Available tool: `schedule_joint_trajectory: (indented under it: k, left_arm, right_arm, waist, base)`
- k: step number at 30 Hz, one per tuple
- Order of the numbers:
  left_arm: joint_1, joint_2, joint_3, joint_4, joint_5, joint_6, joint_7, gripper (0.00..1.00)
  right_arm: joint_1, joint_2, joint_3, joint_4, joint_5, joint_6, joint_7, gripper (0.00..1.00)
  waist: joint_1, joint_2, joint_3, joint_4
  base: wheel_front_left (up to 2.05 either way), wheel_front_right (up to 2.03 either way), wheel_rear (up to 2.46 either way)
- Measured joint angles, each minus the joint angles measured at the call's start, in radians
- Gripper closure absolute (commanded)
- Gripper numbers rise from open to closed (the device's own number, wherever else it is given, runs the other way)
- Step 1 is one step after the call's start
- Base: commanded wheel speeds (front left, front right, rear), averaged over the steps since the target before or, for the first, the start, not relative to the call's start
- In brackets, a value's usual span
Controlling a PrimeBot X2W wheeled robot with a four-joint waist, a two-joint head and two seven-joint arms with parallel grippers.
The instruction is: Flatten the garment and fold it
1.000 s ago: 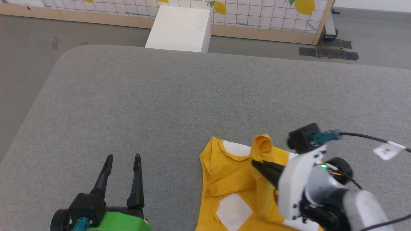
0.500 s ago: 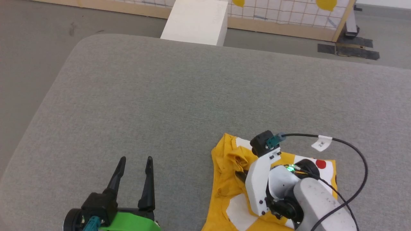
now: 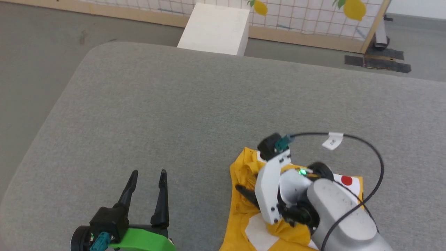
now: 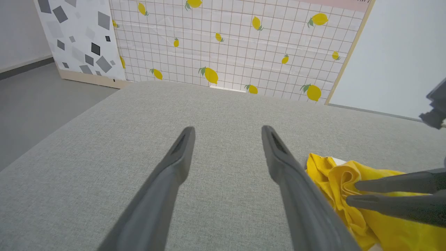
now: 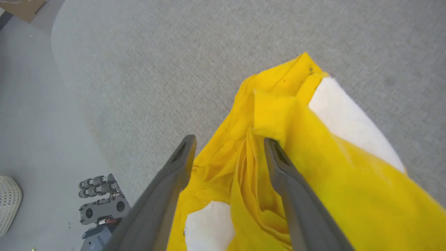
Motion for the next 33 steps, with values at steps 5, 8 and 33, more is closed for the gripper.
schedule_joint_trajectory:
  k: [5, 8, 33]
  left_arm:
    - [0.002, 0.004, 0.006, -0.013, -0.002, 0.004, 0.000, 0.00]
    - [0.009, 0.009, 0.012, -0.027, -0.002, 0.011, 0.000, 0.00]
    - [0.009, 0.044, 0.014, -0.082, 0.015, 0.030, 0.019, 0.00]
  right_arm:
    - [-0.009, -0.005, -0.109, -0.131, -0.010, 0.000, 0.001, 0.00]
    - [0.026, -0.043, -0.237, -0.250, -0.038, 0.000, -0.018, 0.00]
    - [0.493, -0.007, -0.653, -0.399, -0.182, 0.000, -0.018, 0.00]
  waist:
    - [0.0000, 0.0000, -0.009, -0.029]
    - [0.0000, 0.0000, -0.012, -0.045]
    - [-0.0001, 0.0000, 0.047, -0.063]
  base:
    - [0.00, 0.00, 0.00]
    - [0.00, 0.00, 0.00]
    - [0.00, 0.00, 0.00]
